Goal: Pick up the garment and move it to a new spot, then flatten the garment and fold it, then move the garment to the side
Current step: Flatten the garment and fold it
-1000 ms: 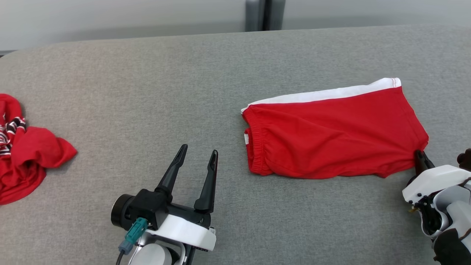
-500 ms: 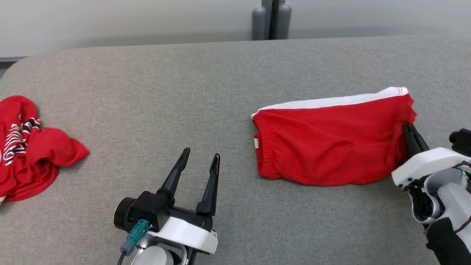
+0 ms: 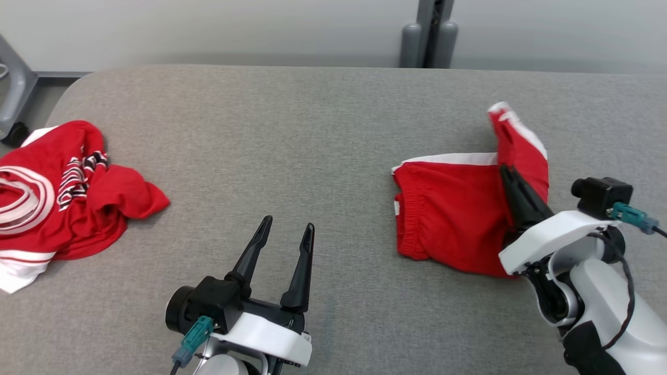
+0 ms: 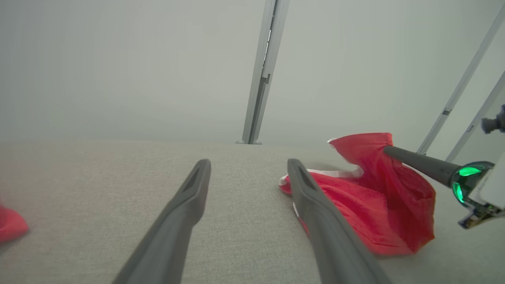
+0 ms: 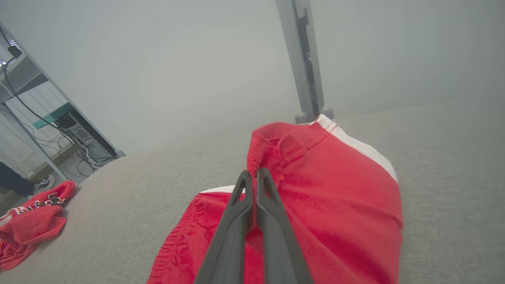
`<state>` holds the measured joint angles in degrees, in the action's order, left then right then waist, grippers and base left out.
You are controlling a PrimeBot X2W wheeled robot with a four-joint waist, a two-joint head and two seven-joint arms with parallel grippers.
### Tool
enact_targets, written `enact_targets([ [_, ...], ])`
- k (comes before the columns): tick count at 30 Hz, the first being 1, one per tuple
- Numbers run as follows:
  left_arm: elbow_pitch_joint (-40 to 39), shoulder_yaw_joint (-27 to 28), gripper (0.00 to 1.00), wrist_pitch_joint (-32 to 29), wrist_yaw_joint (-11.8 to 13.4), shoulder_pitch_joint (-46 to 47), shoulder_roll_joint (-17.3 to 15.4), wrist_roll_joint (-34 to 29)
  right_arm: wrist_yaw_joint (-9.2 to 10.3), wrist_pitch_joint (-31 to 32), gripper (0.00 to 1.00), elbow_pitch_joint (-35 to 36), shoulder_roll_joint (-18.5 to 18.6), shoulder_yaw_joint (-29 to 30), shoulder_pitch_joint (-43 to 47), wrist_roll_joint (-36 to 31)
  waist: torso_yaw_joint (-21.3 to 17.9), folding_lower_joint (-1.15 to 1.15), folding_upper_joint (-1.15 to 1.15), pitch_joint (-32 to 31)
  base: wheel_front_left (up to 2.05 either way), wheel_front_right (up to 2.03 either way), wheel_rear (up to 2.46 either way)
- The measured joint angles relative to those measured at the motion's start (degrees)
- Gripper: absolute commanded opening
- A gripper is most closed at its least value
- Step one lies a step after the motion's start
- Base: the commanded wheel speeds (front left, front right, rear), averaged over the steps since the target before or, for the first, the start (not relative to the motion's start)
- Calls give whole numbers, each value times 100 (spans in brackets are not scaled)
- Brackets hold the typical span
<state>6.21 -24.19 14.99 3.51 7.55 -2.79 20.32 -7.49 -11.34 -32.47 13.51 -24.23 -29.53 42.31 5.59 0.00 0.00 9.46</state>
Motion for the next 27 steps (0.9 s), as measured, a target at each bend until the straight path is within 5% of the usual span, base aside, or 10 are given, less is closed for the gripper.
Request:
enact_targets([
  [24, -14, -24, 100, 0, 10, -48, -1, 71, 0, 1210, 0, 1204, -412, -254, 1031, -622, 469, 0, 0, -85, 0, 0, 0],
  [25, -13, -29, 100, 0, 14, -63, 0, 71, 0, 1235, 24, 1209, -427, -250, 1042, -632, 460, 0, 0, -95, 0, 0, 0],
  [26, -13, -29, 100, 0, 14, -63, 0, 71, 0, 1235, 69, 1209, -427, -250, 1042, -632, 460, 0, 0, -95, 0, 0, 0],
  [27, -7, -35, 100, 0, 19, -90, 0, 71, 0, 1243, 100, 1229, -465, -243, 1061, -646, 439, 0, 0, -113, 0, 0, 0],
])
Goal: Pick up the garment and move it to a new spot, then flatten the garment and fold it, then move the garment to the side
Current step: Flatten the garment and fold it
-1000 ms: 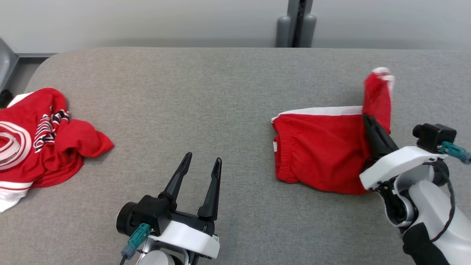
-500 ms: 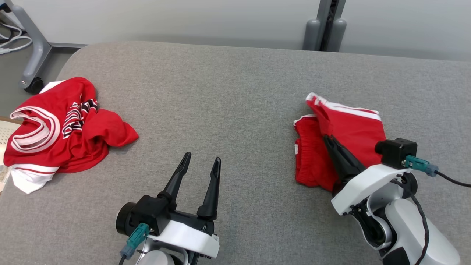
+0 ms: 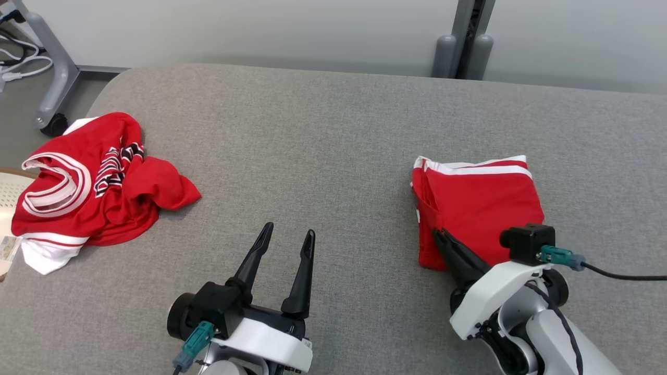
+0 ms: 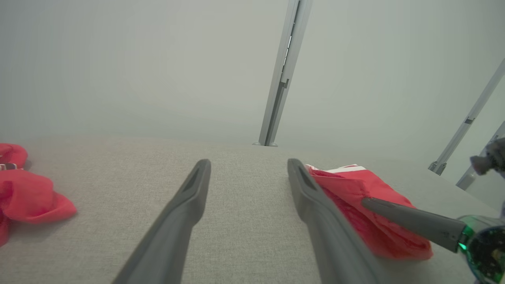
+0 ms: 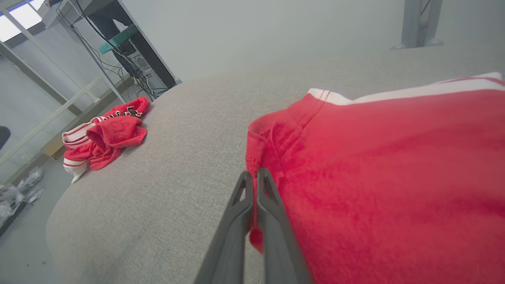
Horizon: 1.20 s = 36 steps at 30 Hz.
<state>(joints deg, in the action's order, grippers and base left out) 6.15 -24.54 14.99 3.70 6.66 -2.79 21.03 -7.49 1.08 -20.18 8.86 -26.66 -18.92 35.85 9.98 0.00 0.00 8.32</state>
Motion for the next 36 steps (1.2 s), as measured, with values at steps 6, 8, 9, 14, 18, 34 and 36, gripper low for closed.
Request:
enact_targets([
  [6, 38, 4, 100, 0, 15, -28, -1, -1, 0, -89, 100, 253, -74, 12, 65, 110, -111, 0, 0, -58, 0, 0, 0],
  [8, 45, 8, 100, 0, 15, -30, 0, -1, -1, -144, 100, 309, -53, 29, 63, 130, -136, 0, 0, -69, 0, 0, 0],
  [9, 48, 14, 100, 0, 14, -32, 0, -1, -1, -200, 100, 354, -15, 62, 63, 137, -163, 0, 0, -81, 0, 0, 0],
  [14, 73, 54, 100, 0, 18, -36, 0, -19, 0, -614, 100, 455, 208, 477, 57, -138, -338, 0, 0, -145, 0, 0, 0],
  [18, 73, 153, 100, 0, 49, -36, -2, -29, -1, -1048, 100, 401, 371, 753, 30, -918, -526, 0, 0, -182, 0, 0, 0],
  [34, 261, 535, 100, 0, 151, -311, 0, 34, -1, -1605, 100, 255, -59, 1568, 832, -2332, -1147, 0, 0, -750, 0, 0, 0],
  [36, 265, 605, 100, 1, 149, -383, 2, 104, -1, -1606, 100, 332, -116, 1641, 973, -2303, -1160, 0, 0, -816, 0, 0, 0],
])
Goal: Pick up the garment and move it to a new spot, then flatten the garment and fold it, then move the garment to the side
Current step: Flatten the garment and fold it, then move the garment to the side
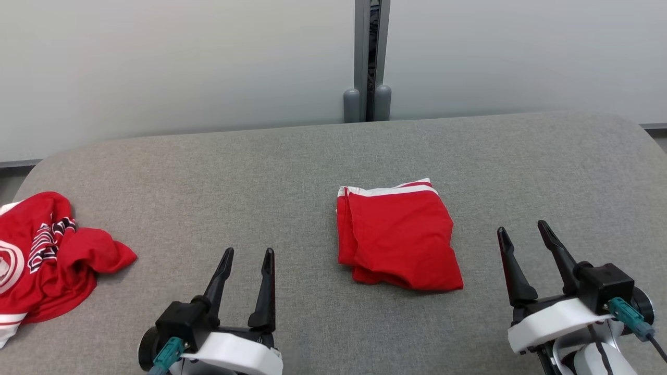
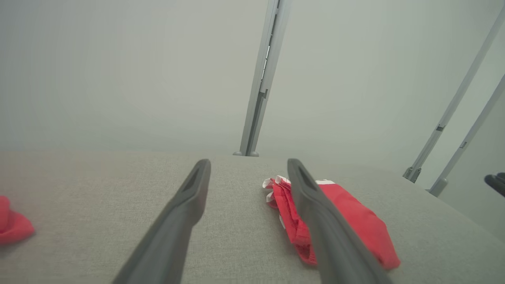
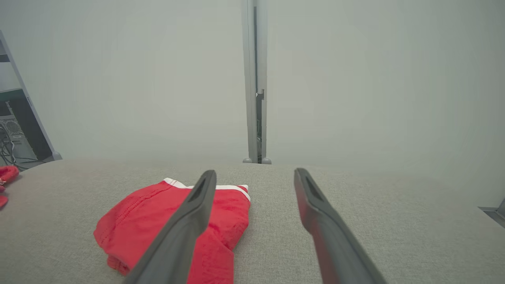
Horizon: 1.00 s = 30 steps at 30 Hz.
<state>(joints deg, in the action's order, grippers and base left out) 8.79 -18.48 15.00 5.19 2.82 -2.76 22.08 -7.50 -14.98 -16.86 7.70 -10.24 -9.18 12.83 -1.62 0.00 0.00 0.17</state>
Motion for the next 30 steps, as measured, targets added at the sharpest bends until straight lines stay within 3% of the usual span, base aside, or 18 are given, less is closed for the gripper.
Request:
enact_targets([
  [18, -201, 444, 100, -1, -153, -380, -3, -192, 0, 0, 100, 300, -114, 158, 631, 49, 117, 0, 0, -113, 0, 0, 0],
  [30, -164, 432, 100, -1, -186, -380, -3, -288, 0, -1, 100, -172, -191, -35, 416, 292, 42, 0, 0, -63, 0, 0, 0],
])
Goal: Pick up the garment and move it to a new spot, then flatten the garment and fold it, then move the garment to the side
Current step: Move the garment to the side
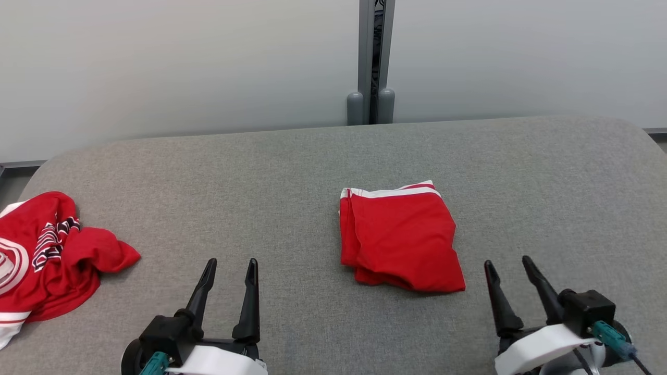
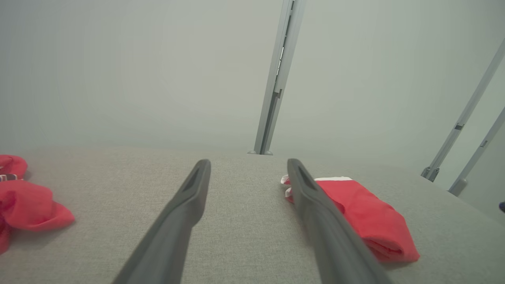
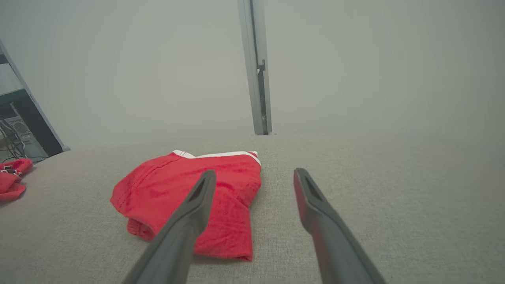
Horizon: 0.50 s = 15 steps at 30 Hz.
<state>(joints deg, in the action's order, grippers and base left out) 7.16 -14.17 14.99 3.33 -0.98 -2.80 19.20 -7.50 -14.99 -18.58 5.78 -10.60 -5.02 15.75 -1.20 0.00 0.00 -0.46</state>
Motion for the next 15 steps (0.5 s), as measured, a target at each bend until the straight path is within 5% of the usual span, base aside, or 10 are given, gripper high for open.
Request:
enact_targets([
  [15, 35, -346, 100, 0, -126, 289, 1, -116, 1, 266, 100, -2115, 448, -1414, -1895, 2840, 325, 0, 0, 373, 0, 0, 0],
])
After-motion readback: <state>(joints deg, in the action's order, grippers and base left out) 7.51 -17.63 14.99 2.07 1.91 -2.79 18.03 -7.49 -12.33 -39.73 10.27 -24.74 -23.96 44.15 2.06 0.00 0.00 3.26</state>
